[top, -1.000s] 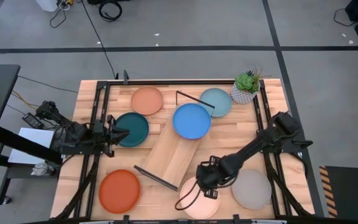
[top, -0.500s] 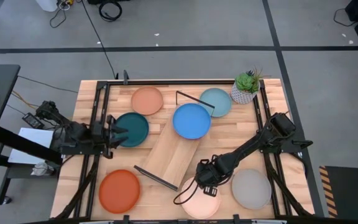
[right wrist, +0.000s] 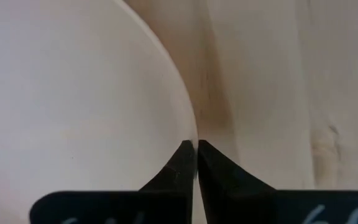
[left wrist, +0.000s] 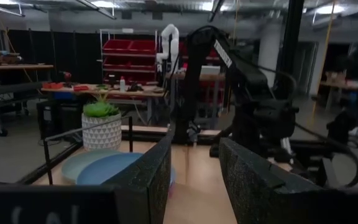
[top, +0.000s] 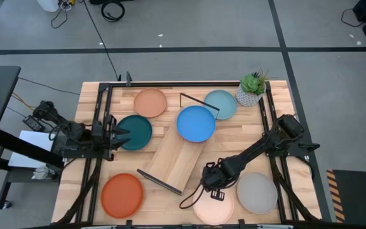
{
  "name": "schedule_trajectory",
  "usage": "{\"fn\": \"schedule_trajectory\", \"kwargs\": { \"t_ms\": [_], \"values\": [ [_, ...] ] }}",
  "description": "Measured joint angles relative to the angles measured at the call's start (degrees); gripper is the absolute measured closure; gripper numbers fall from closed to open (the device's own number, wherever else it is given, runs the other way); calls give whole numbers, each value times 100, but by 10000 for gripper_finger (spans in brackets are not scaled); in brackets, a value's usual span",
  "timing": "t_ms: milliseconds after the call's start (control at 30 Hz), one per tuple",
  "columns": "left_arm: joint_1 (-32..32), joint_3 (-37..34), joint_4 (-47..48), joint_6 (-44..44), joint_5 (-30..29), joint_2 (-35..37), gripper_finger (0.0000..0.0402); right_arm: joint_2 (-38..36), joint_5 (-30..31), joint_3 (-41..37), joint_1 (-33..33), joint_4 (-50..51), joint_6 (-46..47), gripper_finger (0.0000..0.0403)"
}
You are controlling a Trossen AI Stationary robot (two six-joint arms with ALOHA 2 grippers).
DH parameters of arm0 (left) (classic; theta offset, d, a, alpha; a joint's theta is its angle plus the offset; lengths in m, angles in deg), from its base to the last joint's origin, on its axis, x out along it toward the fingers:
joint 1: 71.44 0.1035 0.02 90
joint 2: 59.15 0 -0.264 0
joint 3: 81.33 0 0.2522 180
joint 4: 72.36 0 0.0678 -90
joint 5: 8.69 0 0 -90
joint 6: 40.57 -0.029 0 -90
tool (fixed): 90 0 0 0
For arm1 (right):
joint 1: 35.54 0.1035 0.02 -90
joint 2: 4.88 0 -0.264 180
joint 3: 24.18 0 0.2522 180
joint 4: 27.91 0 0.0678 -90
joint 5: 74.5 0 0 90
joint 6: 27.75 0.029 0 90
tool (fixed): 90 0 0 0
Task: Place and stack plates onto a shelf
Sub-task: Put the peach plate on the shelf
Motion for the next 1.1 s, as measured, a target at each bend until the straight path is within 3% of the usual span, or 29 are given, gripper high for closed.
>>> {"fn": "schedule_trajectory", "kwargs": {
  "t_ms": [233,567,800,1100],
  "values": [
    [0,707,53,-686,-140,-946,259,-648,21,-2,-196,500,-212,390],
    [0,1498,550,-799,-691,-2004,259,-1677,798,84,-1142,1302,-311,390],
    [0,1806,796,-332,-695,-2218,259,-1396,920,867,-2001,1525,-1525,390],
    [0,2112,1019,-224,-683,-2247,259,-353,903,2353,-2598,1249,-3478,390]
  ]
}}
